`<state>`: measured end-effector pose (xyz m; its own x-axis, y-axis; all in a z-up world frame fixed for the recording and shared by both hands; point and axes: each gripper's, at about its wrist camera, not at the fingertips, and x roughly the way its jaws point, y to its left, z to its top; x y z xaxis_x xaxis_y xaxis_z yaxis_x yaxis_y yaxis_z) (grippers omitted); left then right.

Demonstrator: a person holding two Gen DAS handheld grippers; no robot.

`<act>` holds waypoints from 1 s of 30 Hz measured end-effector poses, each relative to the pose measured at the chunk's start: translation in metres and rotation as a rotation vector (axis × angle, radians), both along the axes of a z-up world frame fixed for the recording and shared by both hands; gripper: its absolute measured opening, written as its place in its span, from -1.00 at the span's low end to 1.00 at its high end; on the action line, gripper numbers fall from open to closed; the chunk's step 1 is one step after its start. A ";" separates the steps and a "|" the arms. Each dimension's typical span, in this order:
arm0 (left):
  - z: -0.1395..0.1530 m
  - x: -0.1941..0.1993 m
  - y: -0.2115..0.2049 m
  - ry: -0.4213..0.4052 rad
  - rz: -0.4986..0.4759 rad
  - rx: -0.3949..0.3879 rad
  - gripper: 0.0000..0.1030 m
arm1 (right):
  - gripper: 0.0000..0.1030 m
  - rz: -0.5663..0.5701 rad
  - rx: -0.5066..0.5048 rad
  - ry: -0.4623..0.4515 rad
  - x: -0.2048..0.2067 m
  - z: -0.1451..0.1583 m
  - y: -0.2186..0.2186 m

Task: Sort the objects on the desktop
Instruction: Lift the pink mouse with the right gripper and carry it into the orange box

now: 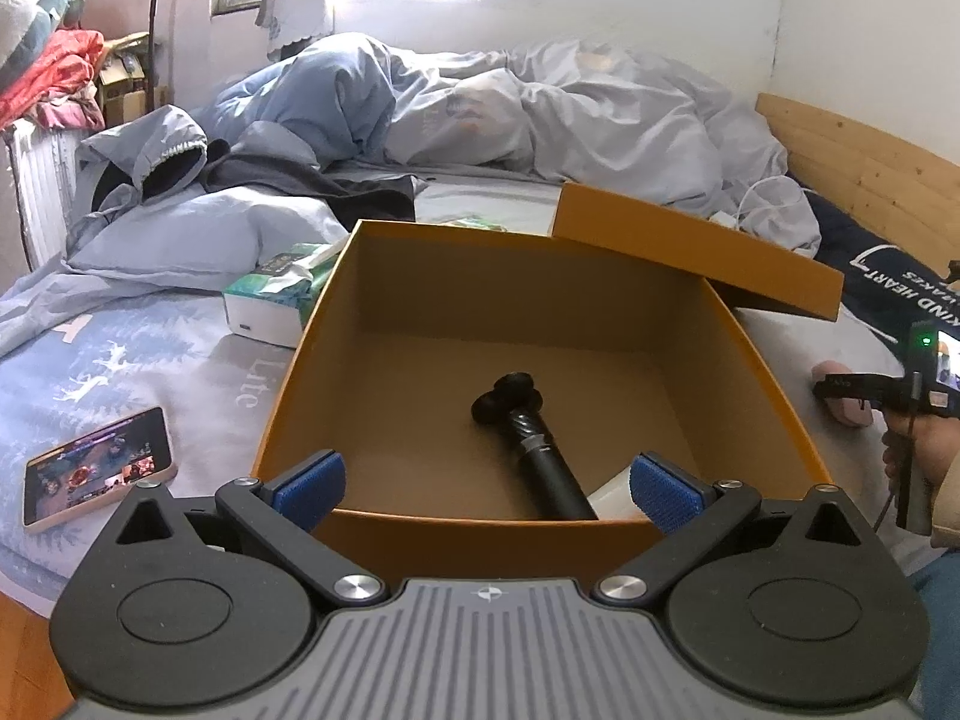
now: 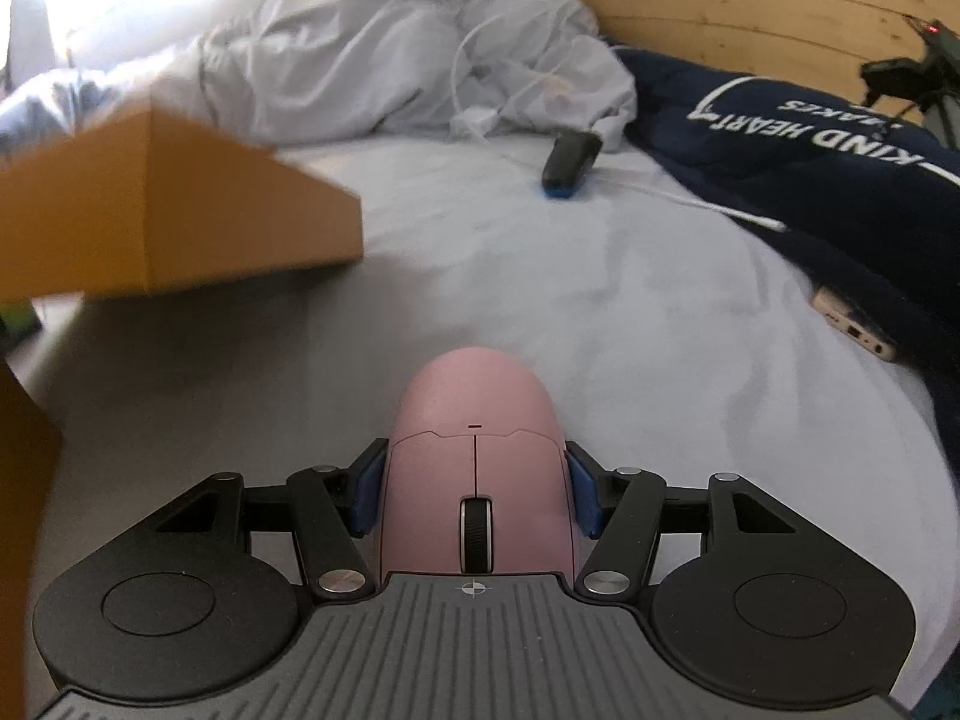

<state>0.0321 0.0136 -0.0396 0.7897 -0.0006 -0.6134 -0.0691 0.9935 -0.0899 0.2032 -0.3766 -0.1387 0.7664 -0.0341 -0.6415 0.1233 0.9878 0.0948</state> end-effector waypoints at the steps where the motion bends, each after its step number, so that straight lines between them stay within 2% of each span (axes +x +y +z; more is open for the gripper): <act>1: 0.001 0.000 0.000 -0.003 0.000 -0.004 1.00 | 0.22 -0.004 0.011 -0.010 -0.004 0.004 -0.002; 9: 0.011 0.001 -0.006 -0.033 -0.026 -0.036 1.00 | 0.22 -0.018 0.085 -0.075 -0.040 0.034 -0.008; 16: 0.018 0.003 -0.011 -0.059 -0.042 -0.047 1.00 | 0.22 0.012 0.114 -0.117 -0.077 0.065 0.005; 22: 0.030 -0.001 -0.006 -0.107 -0.022 -0.042 1.00 | 0.22 0.109 0.130 -0.176 -0.107 0.102 0.039; 30: 0.045 -0.008 0.020 -0.148 0.063 -0.050 1.00 | 0.22 0.293 0.153 -0.235 -0.140 0.150 0.099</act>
